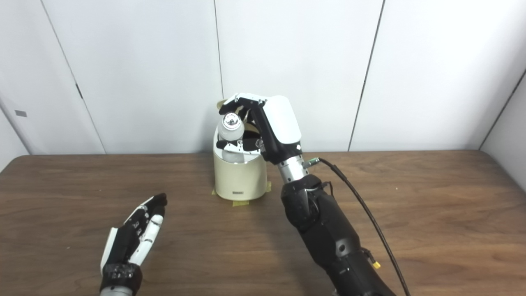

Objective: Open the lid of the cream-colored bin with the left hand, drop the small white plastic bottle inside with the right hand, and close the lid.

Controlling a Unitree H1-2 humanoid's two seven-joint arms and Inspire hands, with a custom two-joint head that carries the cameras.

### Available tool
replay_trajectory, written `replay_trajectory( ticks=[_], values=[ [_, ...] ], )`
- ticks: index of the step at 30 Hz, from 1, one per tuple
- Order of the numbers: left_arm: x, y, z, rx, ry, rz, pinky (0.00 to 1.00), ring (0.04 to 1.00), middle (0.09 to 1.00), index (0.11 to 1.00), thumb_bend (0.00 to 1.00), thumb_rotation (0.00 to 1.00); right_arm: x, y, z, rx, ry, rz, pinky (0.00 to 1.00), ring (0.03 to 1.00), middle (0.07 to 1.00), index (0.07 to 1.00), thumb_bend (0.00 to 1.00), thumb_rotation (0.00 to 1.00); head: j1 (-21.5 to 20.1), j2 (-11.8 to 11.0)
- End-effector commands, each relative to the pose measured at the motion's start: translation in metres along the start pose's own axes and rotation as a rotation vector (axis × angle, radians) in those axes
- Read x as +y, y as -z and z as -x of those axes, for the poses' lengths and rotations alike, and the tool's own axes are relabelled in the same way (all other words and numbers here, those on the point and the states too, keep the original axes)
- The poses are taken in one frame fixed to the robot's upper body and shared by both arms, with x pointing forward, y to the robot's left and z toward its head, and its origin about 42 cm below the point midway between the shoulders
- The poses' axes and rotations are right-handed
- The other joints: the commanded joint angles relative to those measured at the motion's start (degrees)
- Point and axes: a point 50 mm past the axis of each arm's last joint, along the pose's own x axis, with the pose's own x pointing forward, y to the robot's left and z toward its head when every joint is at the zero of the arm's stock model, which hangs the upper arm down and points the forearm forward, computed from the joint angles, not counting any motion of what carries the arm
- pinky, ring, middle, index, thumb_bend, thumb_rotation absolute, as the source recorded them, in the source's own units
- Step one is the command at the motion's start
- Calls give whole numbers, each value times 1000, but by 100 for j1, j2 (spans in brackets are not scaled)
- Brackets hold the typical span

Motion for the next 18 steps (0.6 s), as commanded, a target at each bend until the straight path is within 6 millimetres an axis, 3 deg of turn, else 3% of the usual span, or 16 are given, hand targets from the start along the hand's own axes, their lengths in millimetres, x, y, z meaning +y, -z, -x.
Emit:
replay_trajectory(
  ticks=[1, 18],
  values=[
    [-2, -11, 2, -57, -14, 21, 915, 888, 851, 836, 460, 577, -13, -9, -20, -61, 49, 2, 322, 406, 514, 516, 496, 0, -5, 13],
    [-2, -13, 4, -54, -1, 28, 902, 876, 842, 836, 463, 567, -15, 2, -16, -33, 38, 52, 319, 406, 518, 520, 495, 0, -53, 44]
  ],
)
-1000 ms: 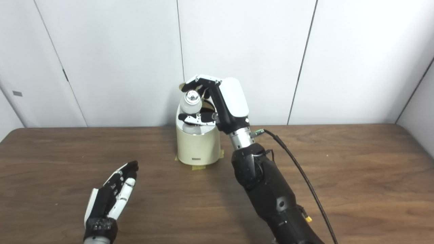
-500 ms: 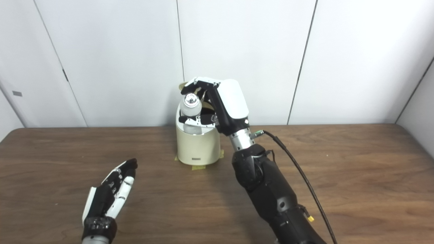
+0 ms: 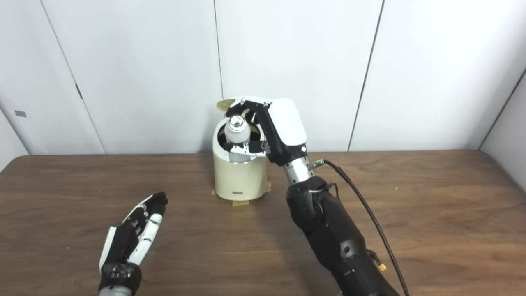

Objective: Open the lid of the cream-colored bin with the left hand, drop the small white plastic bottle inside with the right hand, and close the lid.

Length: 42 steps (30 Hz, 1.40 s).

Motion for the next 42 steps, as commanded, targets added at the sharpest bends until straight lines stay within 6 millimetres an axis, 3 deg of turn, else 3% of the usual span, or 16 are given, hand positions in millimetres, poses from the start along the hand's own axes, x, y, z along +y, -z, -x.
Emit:
replay_trajectory(
  ticks=[1, 18, 21, 31, 32, 34, 39, 42],
  values=[
    [-2, -11, 3, -50, -3, 20, 909, 878, 843, 836, 466, 566, -12, -6, -22, -50, 56, 14, 321, 406, 519, 520, 495, 0, 8, 9],
    [-2, -11, 2, -51, -4, 10, 926, 892, 860, 836, 450, 569, -8, 4, -22, 70, -36, 42, 315, 423, 539, 530, 494, 0, -4, 23],
    [-1, -11, 2, -54, -2, 10, 933, 891, 858, 834, 444, 571, -8, 4, -22, 100, -62, 44, 396, 425, 547, 512, 512, 0, -21, 30],
    [-1, -9, 3, -46, -1, -6, 931, 905, 866, 837, 458, 583, -7, 3, -21, 119, -86, 55, 424, 432, 547, 511, 514, 0, -36, 30],
    [-1, -9, 3, -45, -2, -8, 933, 903, 860, 838, 471, 587, -7, 3, -21, 121, -87, 57, 433, 495, 599, 501, 519, 78, -36, 30],
    [-1, -10, 3, -45, 0, -10, 941, 901, 854, 843, 470, 588, -6, 3, -20, 124, -93, 61, 445, 538, 628, 495, 522, 121, -36, 30],
    [-1, -9, 4, -44, 4, -15, 988, 904, 848, 833, 464, 595, -6, 4, -18, 135, -106, 72, 467, 571, 646, 494, 524, 135, -59, 38],
    [-1, -9, 4, -42, 5, -11, 934, 880, 838, 833, 449, 585, -6, 4, -17, 145, -107, 72, 476, 580, 649, 494, 524, 136, -64, 40]
  ],
)
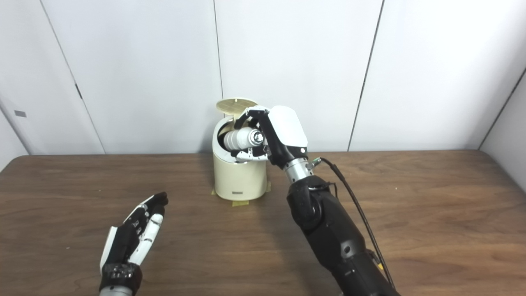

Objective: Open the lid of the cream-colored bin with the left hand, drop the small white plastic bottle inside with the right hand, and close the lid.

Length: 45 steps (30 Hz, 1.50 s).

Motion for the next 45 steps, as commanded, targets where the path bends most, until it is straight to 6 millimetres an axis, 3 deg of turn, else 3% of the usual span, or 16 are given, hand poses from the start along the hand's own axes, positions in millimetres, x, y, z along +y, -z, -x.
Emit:
replay_trajectory(
  ticks=[1, 10, 11, 12, 14, 17, 26, 37, 45],
  values=[
    [0, -9, 3, -40, 1, 3, 931, 878, 838, 837, 445, 582, -16, -11, -15, -51, 53, 4, 480, 582, 649, 494, 524, 136, 1, 6],
    [0, -8, 4, -37, 9, -2, 925, 876, 844, 846, 432, 565, -16, -11, -14, -53, 58, 12, 509, 601, 646, 495, 524, 138, -10, 4],
    [0, -8, 4, -36, 7, -7, 913, 870, 840, 843, 434, 568, -16, -11, -14, -53, 57, 16, 523, 614, 654, 579, 694, 123, -10, 4],
    [0, -8, 4, -37, 8, -10, 907, 868, 838, 841, 435, 570, -16, -11, -14, -50, 55, 29, 530, 620, 658, 622, 782, 115, -10, 4],
    [0, -9, 4, -39, 9, -14, 932, 876, 842, 841, 436, 582, -16, -11, -13, -42, 46, 53, 590, 673, 698, 689, 862, 152, -10, 4],
    [0, -9, 4, -42, 13, -14, 929, 875, 840, 842, 434, 586, -17, -12, -12, -32, 38, 65, 631, 708, 727, 728, 891, 174, -10, 4],
    [1, -8, 4, -42, 11, -5, 919, 870, 833, 840, 427, 545, -18, -12, -13, -43, 39, 69, 634, 719, 741, 726, 912, 178, -10, 4],
    [1, -9, 3, -38, 10, 1, 924, 870, 836, 842, 409, 533, -22, -10, -12, -52, 62, 59, 570, 660, 690, 671, 882, 137, -57, 41],
    [2, -8, 2, -39, 15, -7, 911, 867, 834, 841, 414, 541, -43, -12, 1, -52, 85, 56, 540, 642, 681, 669, 830, 146, -74, 69]
  ],
)
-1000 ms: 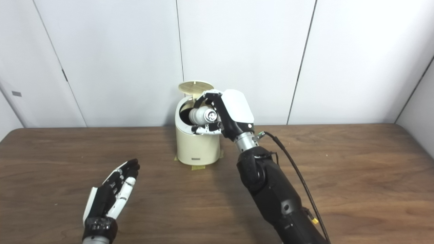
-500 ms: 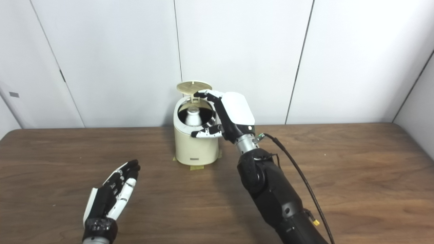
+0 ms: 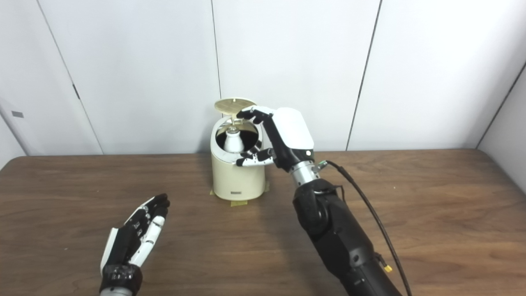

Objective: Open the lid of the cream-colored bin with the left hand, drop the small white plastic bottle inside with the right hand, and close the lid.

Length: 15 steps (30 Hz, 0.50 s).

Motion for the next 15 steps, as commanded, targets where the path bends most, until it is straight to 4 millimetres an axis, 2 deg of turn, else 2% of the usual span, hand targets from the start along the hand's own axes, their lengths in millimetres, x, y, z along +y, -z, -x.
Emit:
replay_trajectory(
  ticks=[1, 6, 9, 15],
  values=[
    [2, -9, 0, -48, 5, -11, 908, 864, 832, 842, 412, 549, -25, -5, -13, -36, 77, 3, 537, 637, 676, 667, 833, 146, -11, 2],
    [3, -8, -1, -51, 13, -14, 908, 861, 833, 848, 405, 554, -37, 3, -3, 3, 110, -33, 536, 639, 681, 663, 839, 165, -29, -8],
    [3, -7, -1, -47, 13, -15, 907, 860, 835, 845, 414, 556, -41, 11, 4, 49, 137, -86, 537, 637, 676, 654, 856, 143, -51, -17],
    [5, -6, -1, -45, 15, -12, 884, 850, 820, 846, 407, 532, -48, 25, 19, 132, 162, -173, 485, 589, 653, 651, 851, 114, -97, -36]
  ],
)
